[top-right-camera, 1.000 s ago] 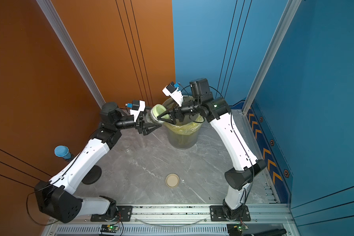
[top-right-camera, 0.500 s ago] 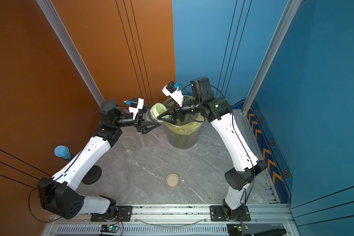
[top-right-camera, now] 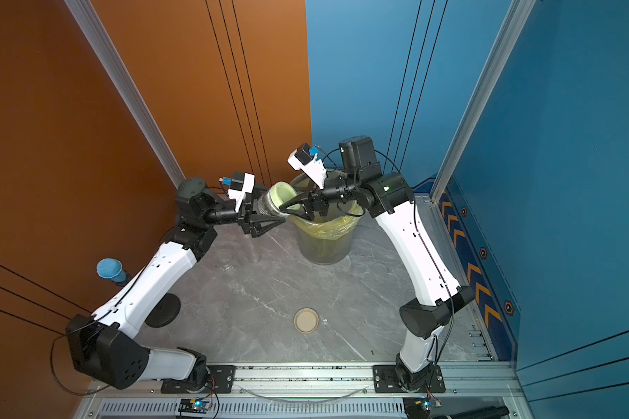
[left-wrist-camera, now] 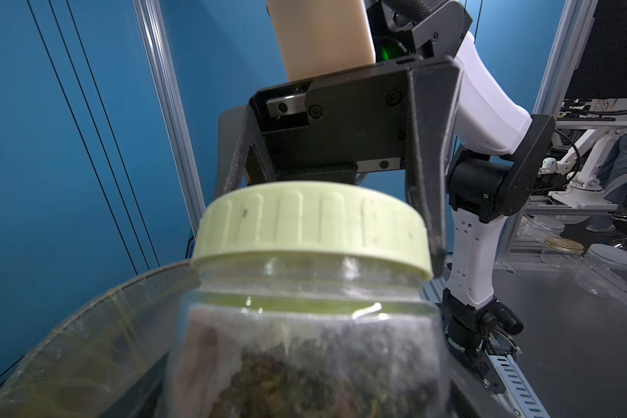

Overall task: Empty moldy tea leaves from jars
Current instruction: Unscrew the lid from the jar.

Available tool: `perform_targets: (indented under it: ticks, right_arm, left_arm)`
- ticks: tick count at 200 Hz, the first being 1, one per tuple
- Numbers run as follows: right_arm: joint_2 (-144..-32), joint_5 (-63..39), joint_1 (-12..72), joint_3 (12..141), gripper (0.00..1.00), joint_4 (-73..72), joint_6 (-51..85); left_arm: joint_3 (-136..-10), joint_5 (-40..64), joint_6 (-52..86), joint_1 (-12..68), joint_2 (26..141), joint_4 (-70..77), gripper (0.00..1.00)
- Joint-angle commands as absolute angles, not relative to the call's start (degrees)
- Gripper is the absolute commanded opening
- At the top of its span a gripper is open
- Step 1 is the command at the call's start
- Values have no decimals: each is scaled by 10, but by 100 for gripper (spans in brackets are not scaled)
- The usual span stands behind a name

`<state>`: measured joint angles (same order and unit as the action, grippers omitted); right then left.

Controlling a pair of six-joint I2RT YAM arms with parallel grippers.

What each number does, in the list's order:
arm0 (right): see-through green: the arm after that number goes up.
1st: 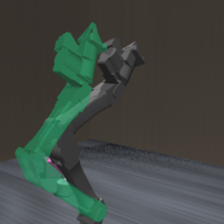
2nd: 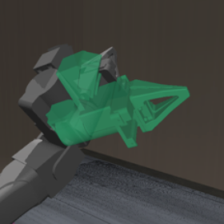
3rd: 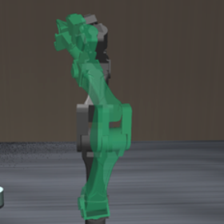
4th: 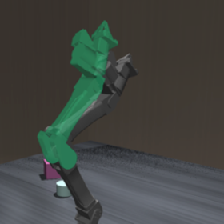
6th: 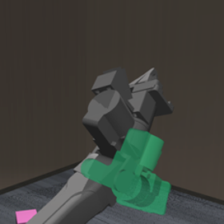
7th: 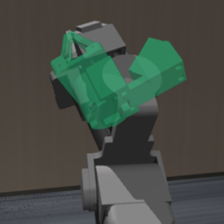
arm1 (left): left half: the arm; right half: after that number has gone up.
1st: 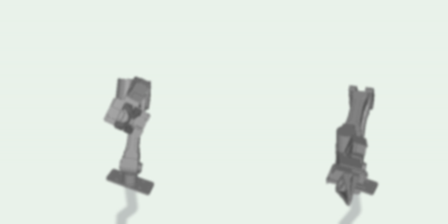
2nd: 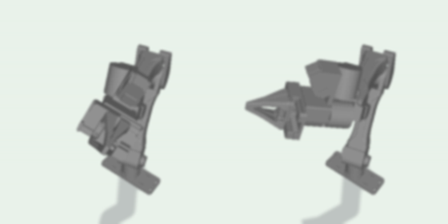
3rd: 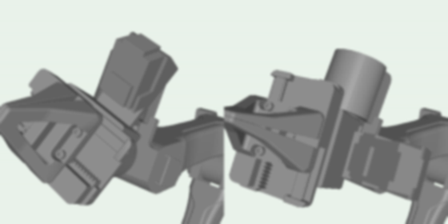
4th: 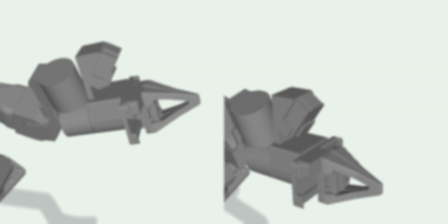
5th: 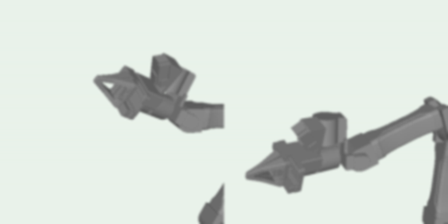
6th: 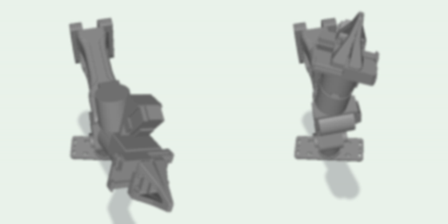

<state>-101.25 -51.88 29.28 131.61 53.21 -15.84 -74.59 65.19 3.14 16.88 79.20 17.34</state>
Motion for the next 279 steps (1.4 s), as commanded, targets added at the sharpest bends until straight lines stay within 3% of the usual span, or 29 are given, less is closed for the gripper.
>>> perform_targets:
  ticks: [1, 77, 115, 181, 231, 279]
  right_arm:
    - [-1022, -473, 272, 1328, 73, 592, -163]
    - [-1018, -476, 275, 1326, 75, 585, -149]
    - [-1031, -444, 301, 1328, 100, 583, -144]
    - [-1036, -466, 290, 1341, 100, 574, -99]
    - [-955, -484, 277, 1276, 100, 555, -27]
    - [-893, -541, 225, 1171, 100, 418, 232]
  left_arm:
    - [-769, 585, 68, 150, 762, 227, 49]
    - [-765, 577, 60, 153, 763, 227, 49]
    - [-755, 566, 48, 159, 758, 227, 48]
    - [-729, 526, 10, 165, 743, 227, 48]
    - [-712, 469, -43, 157, 735, 227, 48]
    - [-689, 393, -161, 174, 703, 226, 48]
